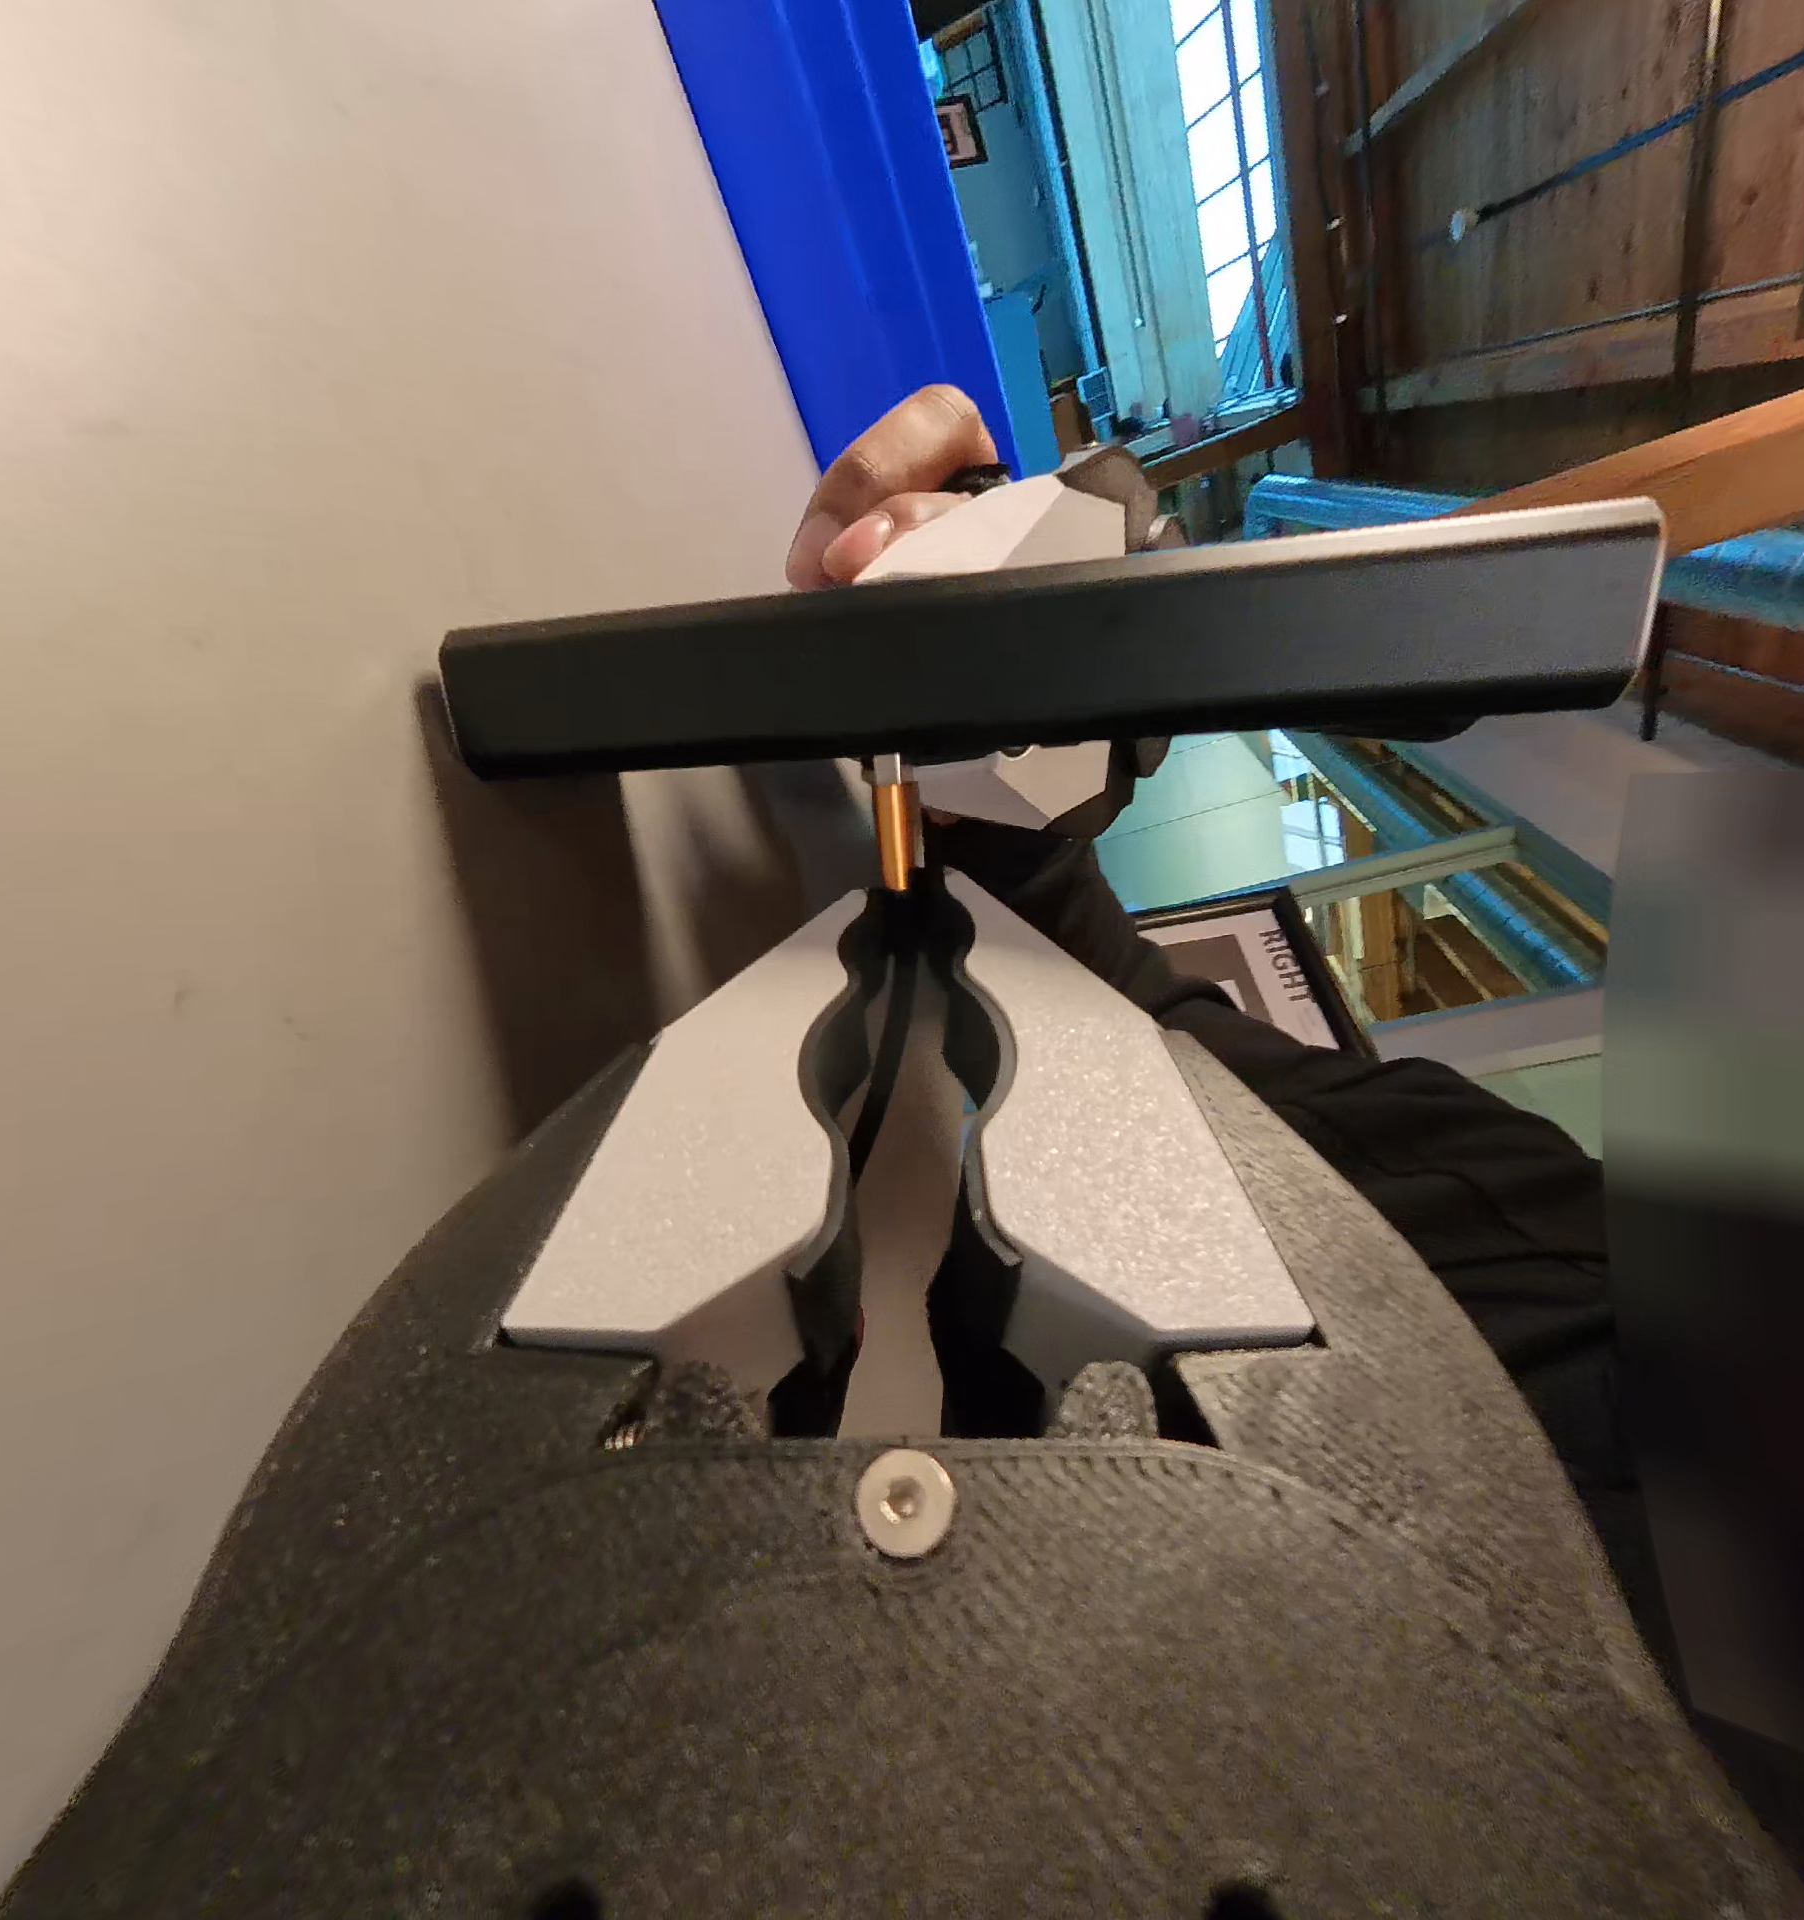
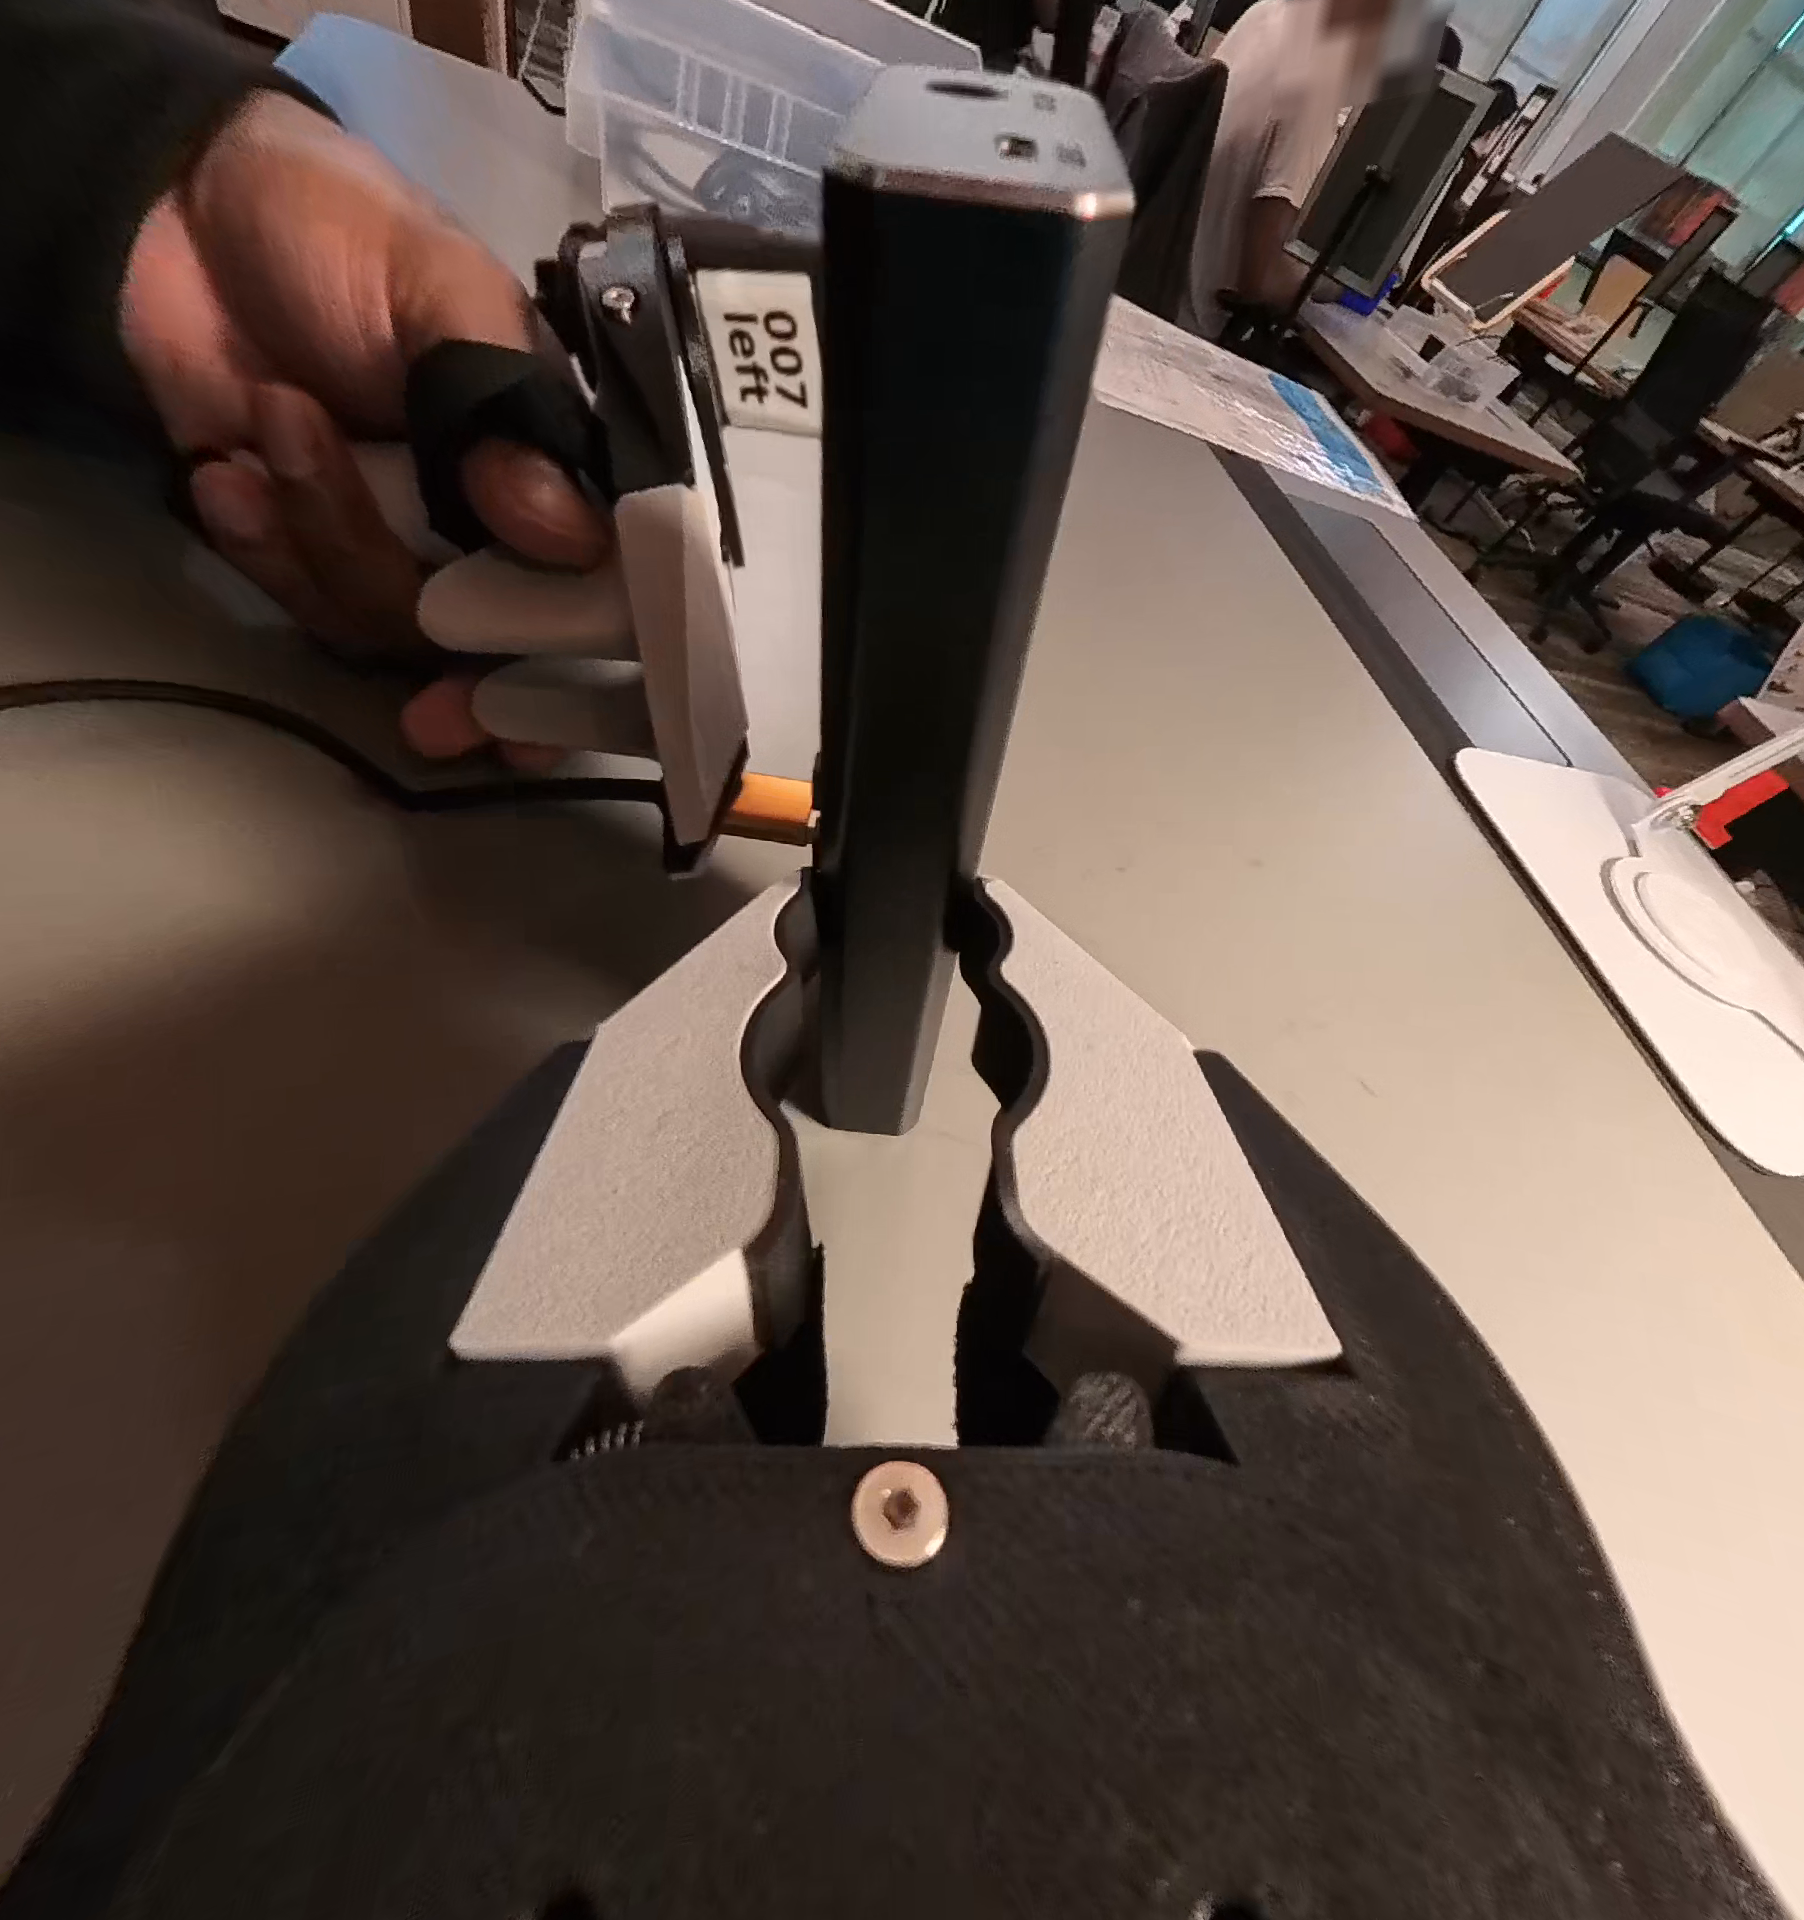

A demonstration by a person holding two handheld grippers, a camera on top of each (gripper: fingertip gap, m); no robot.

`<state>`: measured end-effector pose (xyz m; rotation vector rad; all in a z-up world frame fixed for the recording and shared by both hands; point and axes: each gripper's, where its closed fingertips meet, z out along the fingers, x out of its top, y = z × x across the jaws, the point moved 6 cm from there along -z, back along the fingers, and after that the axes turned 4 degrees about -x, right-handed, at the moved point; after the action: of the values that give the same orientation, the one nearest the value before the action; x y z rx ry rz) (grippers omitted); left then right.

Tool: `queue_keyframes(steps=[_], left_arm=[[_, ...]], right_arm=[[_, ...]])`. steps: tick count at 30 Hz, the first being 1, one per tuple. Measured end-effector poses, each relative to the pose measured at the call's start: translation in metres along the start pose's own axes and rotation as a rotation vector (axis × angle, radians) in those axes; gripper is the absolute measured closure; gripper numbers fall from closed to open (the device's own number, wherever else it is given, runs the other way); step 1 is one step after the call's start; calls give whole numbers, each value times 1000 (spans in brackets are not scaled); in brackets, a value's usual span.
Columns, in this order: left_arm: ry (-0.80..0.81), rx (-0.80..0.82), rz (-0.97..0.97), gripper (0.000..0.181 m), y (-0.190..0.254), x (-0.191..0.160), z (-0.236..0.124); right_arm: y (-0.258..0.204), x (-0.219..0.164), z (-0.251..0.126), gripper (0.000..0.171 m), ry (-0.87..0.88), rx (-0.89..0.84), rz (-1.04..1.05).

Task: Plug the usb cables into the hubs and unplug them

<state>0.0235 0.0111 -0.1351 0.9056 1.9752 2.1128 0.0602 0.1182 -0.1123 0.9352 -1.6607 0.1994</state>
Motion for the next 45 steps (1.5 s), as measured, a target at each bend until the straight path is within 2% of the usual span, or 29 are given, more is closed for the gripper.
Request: queue_keyframes(steps=[6,10,14,19,28,33,36,40,43,45], left_arm=[[-37,3,22,174,2,-1,5],[17,13,67,172,-1,7,1],[76,65,182,149,0,16,-12],[33,145,445,139,13,2,-32],[-235,295,991,139,38,-57,-74],[-554,370,1308,139,40,-95,-92],[-734,325,1377,138,41,-114,-91],[-927,286,1440,130,30,-125,-72],[-984,209,1471,128,28,-126,-53],[-1012,173,1452,135,26,-124,-45]], right_arm=[[-5,2,-3,144,-11,25,-33],[1,0,2,144,-22,-39,14],[2,1,5,144,-31,-66,62],[21,-9,2,144,-48,-90,285],[28,-13,-2,144,-46,-140,303],[28,-14,-2,144,-46,-139,311],[28,-14,-2,144,-46,-138,309],[28,-14,-2,144,-45,-138,307],[28,-13,-2,144,-45,-142,300],[27,-13,-2,144,-45,-146,293]])
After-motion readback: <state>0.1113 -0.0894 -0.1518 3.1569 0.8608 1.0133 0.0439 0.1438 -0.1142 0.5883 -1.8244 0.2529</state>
